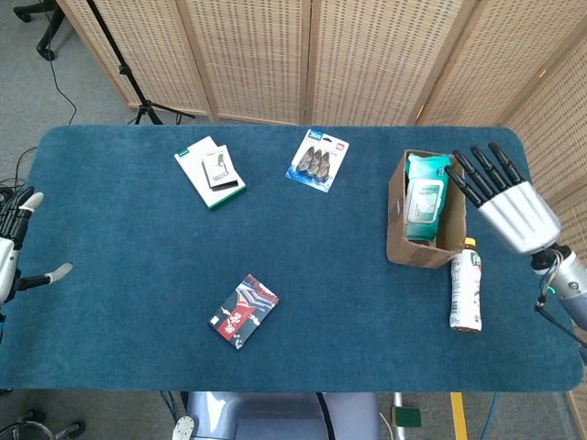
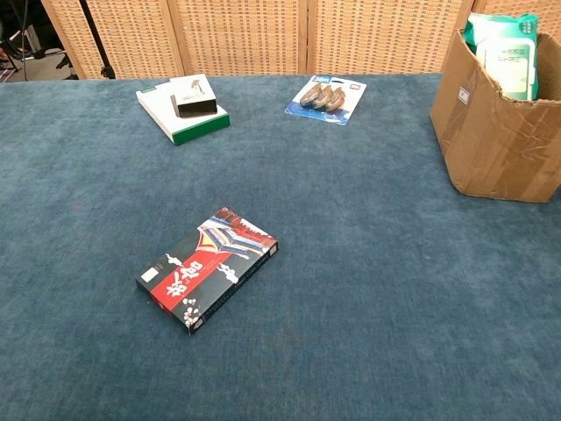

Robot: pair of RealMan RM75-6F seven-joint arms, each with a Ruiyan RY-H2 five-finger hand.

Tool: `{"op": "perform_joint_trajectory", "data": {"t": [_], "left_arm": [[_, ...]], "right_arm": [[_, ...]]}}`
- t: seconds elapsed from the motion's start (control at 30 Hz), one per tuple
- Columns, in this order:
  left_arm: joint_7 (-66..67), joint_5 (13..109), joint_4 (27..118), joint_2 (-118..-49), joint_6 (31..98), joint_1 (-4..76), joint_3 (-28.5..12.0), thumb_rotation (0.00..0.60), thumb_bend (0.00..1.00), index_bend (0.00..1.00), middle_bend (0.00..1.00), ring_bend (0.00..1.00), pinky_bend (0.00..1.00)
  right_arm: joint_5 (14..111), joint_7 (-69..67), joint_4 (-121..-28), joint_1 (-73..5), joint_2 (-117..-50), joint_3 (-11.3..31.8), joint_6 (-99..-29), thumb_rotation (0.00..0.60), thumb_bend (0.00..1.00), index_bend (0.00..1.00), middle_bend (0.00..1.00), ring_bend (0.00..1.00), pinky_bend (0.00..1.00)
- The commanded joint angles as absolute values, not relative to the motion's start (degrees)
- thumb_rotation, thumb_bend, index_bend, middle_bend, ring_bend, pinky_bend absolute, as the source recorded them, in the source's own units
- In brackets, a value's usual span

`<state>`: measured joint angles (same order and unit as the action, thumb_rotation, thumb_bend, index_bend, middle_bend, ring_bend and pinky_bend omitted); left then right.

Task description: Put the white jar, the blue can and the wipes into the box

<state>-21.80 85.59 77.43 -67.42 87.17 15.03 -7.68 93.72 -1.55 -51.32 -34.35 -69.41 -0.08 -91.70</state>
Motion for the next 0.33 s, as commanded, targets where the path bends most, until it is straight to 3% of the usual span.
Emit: {"op": "perform_joint_trajectory", "data": {"t": [0.03,0.1,0.33], "left_arm": [[-16.88,83.04,77.29,-69.07,89.28,12.86,-8.16,0.600,0.00,0.00,0.00,0.00,0.08],[-14.61,81.38,77.76,-69.71,89.53,11.11,-7.47,0.600,0.00,0.00,0.00,0.00,0.07],[-10.68,80.30,77.92,-71.05,90.37,9.16,-7.07,0.600,0.00,0.00,0.00,0.00,0.04]], "right_arm": [[88.48,-5.64,-63.69,-25.87,-67.10,0.56,-94.66,0.600,0.00,0.00,0.00,0.00,0.08],[85.33,-7.47,-69.29,-20.83,-67.38,-1.17,-94.03,0.600,0.00,0.00,0.00,0.00,0.08],[82.57,-4.50,-77.10,-15.63,-66.95,-1.60,-92.72,0.600,0.00,0.00,0.00,0.00,0.05]]}}
